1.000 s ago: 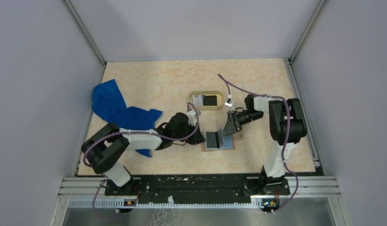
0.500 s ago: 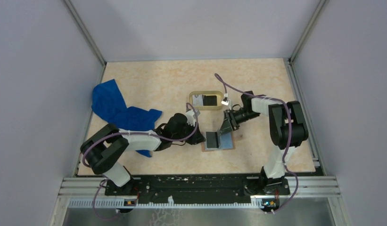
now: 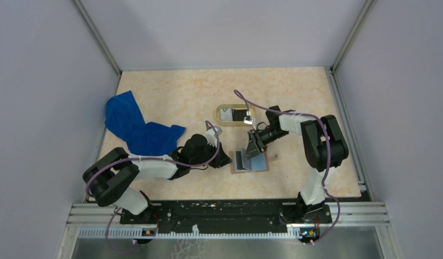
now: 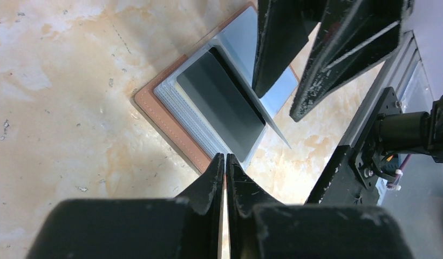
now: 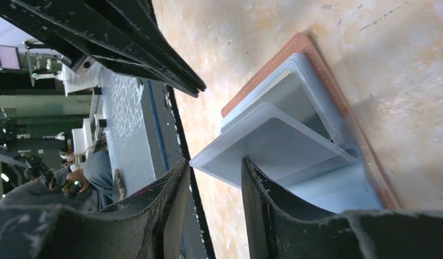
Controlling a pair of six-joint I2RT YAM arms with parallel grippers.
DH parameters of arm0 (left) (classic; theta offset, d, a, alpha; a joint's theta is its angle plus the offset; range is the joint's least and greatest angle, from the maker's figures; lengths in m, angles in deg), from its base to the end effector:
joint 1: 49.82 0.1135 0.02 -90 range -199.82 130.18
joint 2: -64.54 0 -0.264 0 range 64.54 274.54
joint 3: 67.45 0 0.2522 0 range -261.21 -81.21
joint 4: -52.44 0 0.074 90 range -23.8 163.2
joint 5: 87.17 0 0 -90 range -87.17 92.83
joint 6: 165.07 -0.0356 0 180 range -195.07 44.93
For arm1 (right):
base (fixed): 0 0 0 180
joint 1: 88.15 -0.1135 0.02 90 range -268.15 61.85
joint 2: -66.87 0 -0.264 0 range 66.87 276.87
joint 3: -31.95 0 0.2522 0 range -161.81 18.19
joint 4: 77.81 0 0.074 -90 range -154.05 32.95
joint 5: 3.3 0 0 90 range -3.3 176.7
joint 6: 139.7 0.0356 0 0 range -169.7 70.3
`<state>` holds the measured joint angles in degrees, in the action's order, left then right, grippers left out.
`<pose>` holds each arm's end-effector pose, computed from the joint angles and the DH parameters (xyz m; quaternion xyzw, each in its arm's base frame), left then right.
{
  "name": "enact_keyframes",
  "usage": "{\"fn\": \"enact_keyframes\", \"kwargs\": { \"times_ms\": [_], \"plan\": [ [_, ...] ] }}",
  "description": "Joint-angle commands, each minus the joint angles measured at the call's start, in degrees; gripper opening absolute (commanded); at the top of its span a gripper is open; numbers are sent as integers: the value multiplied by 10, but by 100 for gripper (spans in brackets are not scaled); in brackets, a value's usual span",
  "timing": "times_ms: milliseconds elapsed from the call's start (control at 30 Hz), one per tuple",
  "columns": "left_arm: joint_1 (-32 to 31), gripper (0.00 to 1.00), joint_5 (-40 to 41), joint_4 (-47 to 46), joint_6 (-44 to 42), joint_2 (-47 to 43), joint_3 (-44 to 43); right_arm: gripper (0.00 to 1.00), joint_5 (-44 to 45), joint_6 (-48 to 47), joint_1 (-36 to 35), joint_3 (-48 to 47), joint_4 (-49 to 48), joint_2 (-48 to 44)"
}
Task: Put the credit cards into the card holder
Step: Turn over the card slot in the card holder.
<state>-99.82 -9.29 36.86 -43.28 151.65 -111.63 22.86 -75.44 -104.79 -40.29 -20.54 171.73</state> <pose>0.1794 -0.2254 0.1554 0.1886 0.8301 -0.4066 0.3318 0.2786 0.1166 0.1430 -0.3073 0.7912 0.5270 0.0428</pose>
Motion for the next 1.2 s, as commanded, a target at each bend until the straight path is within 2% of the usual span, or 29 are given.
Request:
{"fn": "enact_keyframes", "kwargs": {
  "times_ms": [0, 233, 433, 500, 633, 733, 900, 1033, 1100, 1167],
  "plan": [
    [3, 8, 14, -46, 11, -20, 17, 40, 3, 17, -3, 5, -39, 5],
    [3, 8, 8, -59, 11, -26, 26, 33, 37, 31, -36, 3, -63, 21],
    [3, 8, 8, -67, 10, -32, 33, 16, 143, 38, -67, -1, -82, 22],
    [3, 8, 7, -67, 11, -29, 32, 12, 153, 32, -68, -2, -77, 16],
    [5, 9, 2, -57, 11, -17, 21, 9, 137, -27, -67, -19, -31, -32],
    [7, 9, 0, -54, 13, -12, 17, 9, 160, -68, -67, -13, -31, -95],
    [14, 10, 1, -61, 22, -19, 27, 11, 223, -95, -66, 47, -109, -226],
    [29, 12, 5, -91, 34, -47, 55, 17, 217, -155, -66, 116, -184, -338],
    [39, 15, 13, -109, 39, -66, 72, 33, 217, -172, -66, 156, -233, -378],
    [50, 26, 21, -129, 42, -87, 90, 47, 218, -186, -66, 187, -264, -404]
  ]
}}
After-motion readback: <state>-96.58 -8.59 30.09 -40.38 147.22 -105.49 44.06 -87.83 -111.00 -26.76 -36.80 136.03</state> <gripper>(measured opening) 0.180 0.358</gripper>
